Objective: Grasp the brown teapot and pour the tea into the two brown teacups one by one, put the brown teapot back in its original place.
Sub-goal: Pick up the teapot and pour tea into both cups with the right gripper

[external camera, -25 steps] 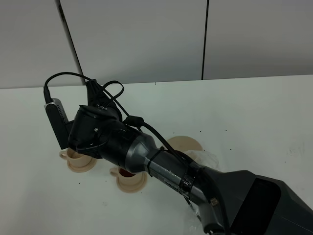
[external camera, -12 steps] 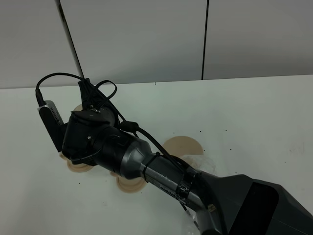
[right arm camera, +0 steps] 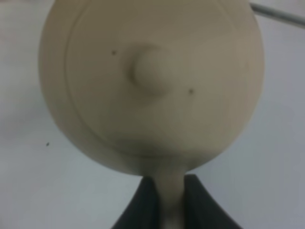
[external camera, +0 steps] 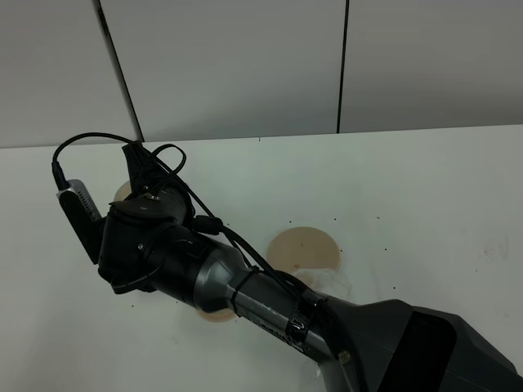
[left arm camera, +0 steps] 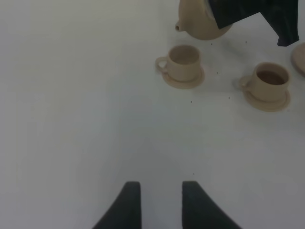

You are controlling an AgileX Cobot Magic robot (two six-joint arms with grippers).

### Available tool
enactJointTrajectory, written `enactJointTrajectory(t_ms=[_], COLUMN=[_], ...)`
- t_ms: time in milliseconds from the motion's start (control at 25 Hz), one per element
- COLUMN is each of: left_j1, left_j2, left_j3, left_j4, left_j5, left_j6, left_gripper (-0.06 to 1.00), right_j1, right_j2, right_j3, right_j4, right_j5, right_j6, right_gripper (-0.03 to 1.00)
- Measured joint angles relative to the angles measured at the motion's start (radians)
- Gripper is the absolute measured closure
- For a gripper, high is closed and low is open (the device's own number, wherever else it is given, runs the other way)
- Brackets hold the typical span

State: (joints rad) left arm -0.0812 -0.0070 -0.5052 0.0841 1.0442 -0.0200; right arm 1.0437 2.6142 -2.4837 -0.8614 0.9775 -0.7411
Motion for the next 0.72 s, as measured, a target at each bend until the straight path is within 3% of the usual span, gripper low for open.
enactJointTrajectory(t_ms=[720], left_j1=[0.0], left_j2=[0.0], left_j3=[0.0], left_j4=[0.0], left_j5=[0.0], left_j6=[0.001], left_gripper=[0.66], right_j1=[0.028], right_j2=[0.039], right_j3=[0.0], right_j4=[-0.064], right_j5=[0.013], right_j6=[0.002], right_gripper=[0.88])
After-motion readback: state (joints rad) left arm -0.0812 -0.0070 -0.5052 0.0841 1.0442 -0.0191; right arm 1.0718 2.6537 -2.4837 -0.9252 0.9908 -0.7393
